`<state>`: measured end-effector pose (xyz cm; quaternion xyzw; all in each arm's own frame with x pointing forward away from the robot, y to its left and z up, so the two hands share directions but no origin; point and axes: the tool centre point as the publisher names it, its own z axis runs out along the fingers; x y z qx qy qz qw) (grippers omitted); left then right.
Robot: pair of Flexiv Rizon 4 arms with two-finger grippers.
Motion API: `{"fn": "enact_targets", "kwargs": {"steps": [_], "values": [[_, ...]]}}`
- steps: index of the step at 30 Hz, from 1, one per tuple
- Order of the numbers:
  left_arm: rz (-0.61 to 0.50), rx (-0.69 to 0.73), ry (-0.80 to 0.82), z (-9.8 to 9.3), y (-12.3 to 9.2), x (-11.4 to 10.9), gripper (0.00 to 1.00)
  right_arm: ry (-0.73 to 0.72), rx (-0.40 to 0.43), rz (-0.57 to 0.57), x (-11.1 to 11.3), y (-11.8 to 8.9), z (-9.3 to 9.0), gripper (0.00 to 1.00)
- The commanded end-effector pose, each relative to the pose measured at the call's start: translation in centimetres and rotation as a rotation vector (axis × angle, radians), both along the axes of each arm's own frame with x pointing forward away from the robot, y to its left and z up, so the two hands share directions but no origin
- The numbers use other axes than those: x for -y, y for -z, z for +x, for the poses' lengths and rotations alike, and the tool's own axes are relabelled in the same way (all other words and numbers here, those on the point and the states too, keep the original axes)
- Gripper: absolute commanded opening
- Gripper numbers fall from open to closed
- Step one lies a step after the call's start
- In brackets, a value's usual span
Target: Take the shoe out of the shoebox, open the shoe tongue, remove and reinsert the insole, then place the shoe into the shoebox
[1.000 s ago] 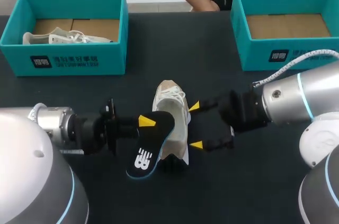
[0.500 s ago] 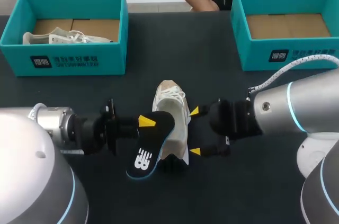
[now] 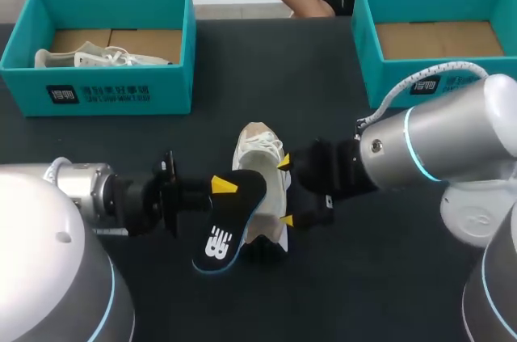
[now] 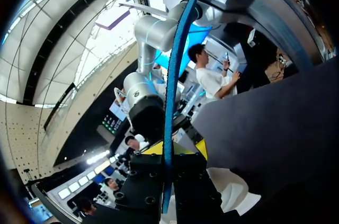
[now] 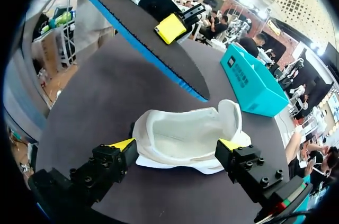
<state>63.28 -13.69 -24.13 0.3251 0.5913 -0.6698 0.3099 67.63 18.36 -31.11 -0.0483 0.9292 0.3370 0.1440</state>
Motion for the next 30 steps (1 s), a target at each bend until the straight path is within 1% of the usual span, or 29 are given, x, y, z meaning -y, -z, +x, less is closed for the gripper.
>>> {"fn": "enact_targets", "kwargs": {"steps": [1,3,23,26,30], "values": [[0.000,0.001,-0.004,-0.1,0.0,0.1,0.00,0.034,0.001,-0.034,-0.2,0.2,-0.2,1.00],[0.000,0.001,-0.004,-0.1,0.0,0.1,0.00,0.045,0.035,-0.026,-0.2,0.1,-0.3,1.00],[0.000,0.001,-0.004,-0.1,0.0,0.1,0.00,0.045,0.035,-0.026,-0.2,0.1,-0.3,1.00],[0.010,-0.020,0.012,-0.4,0.3,0.3,0.00,0.045,0.035,-0.026,-0.2,0.1,-0.3,1.00],[0.039,-0.026,0.030,-1.4,0.8,1.0,0.00,0.045,0.035,-0.026,-0.2,0.1,-0.3,1.00]]}}
